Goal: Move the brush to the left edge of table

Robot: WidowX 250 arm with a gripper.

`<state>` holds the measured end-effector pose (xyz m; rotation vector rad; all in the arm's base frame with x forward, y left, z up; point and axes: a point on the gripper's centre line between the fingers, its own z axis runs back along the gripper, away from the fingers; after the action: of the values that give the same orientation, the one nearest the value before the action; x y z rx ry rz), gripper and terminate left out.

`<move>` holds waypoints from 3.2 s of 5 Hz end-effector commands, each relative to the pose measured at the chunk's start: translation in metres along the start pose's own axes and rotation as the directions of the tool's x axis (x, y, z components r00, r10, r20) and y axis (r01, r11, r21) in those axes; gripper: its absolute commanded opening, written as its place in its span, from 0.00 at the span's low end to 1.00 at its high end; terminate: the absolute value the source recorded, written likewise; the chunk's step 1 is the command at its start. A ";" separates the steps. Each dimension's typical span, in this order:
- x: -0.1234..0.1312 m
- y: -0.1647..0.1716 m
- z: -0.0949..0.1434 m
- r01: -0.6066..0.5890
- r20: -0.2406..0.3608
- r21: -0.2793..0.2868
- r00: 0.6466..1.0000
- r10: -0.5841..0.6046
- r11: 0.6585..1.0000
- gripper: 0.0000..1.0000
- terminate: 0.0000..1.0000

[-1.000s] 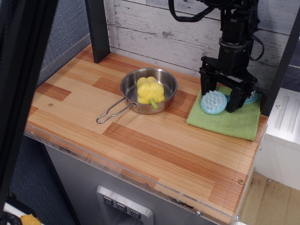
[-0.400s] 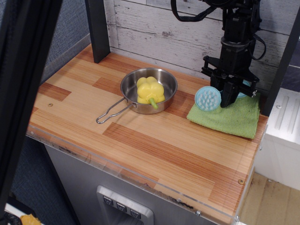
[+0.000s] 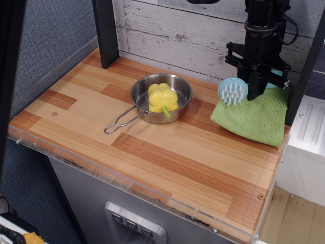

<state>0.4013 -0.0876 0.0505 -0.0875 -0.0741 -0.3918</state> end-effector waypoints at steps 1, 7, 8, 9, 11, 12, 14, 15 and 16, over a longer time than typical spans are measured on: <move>0.005 -0.007 0.048 -0.010 0.133 -0.001 0.991 0.010 1.000 0.00 0.00; -0.003 0.003 0.012 -0.019 0.003 -0.003 1.000 0.019 1.000 1.00 0.00; -0.002 0.001 0.014 -0.007 -0.002 0.003 1.000 0.007 1.000 1.00 0.00; -0.004 -0.001 0.016 0.001 -0.013 0.008 1.000 -0.001 1.000 1.00 0.00; -0.009 -0.001 0.014 0.001 -0.026 0.008 1.000 -0.001 1.000 0.00 0.00; -0.010 0.000 0.011 0.001 -0.035 -0.003 0.999 -0.001 1.000 0.00 0.00; -0.013 0.002 0.010 -0.005 -0.035 -0.023 0.999 0.004 1.000 0.00 0.00; -0.017 0.005 0.021 -0.008 -0.008 -0.013 1.000 0.008 1.000 0.00 0.00; -0.029 0.012 0.046 -0.027 0.046 0.020 0.999 0.026 0.999 0.00 0.00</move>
<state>0.3717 -0.0587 0.0661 -0.0782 -0.0583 -0.3538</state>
